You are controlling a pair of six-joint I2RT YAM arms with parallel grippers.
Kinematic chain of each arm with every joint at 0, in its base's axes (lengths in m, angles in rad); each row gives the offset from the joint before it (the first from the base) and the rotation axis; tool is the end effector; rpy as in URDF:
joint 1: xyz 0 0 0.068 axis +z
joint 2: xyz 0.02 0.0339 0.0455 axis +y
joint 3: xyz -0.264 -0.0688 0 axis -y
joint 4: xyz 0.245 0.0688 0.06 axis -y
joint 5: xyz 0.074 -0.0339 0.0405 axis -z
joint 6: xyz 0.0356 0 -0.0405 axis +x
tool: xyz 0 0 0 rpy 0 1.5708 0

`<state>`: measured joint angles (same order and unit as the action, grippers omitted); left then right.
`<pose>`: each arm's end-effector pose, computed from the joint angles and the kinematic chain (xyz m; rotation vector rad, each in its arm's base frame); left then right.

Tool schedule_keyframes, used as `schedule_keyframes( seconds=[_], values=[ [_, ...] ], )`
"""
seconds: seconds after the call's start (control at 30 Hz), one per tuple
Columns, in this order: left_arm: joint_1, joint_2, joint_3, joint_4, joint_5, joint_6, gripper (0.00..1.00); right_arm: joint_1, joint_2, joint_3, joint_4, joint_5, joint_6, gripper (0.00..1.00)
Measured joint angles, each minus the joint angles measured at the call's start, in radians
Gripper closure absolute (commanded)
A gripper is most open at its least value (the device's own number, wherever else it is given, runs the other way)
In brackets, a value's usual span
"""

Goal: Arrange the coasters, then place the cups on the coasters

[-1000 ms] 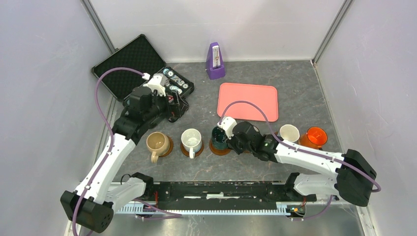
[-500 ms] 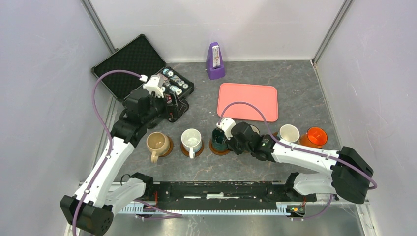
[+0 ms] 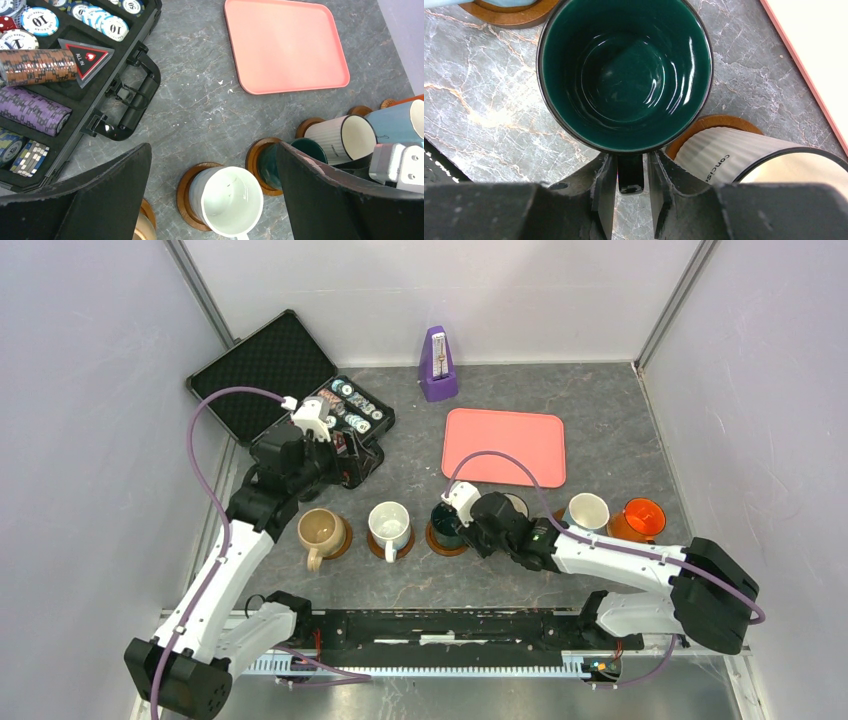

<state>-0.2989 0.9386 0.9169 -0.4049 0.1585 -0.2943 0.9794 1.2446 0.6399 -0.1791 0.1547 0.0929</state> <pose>0.1987 -0.0671 0.3360 0.1085 2.0296 -0.5362 0.1430 0.2031 0.1966 -0.9468 2.1718 0.3444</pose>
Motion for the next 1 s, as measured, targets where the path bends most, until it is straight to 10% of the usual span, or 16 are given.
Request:
schedule_keyframes(
  seconds=[0.27,1.0],
  values=[
    [0.011,-0.011,-0.021,-0.002,0.000,-0.014,0.00,0.007,0.000,-0.001,0.013,-0.037,-0.010,0.41],
    [0.016,-0.016,-0.034,0.015,0.006,-0.016,0.00,0.009,-0.066,0.045,-0.182,-0.183,-0.115,0.45]
  ],
)
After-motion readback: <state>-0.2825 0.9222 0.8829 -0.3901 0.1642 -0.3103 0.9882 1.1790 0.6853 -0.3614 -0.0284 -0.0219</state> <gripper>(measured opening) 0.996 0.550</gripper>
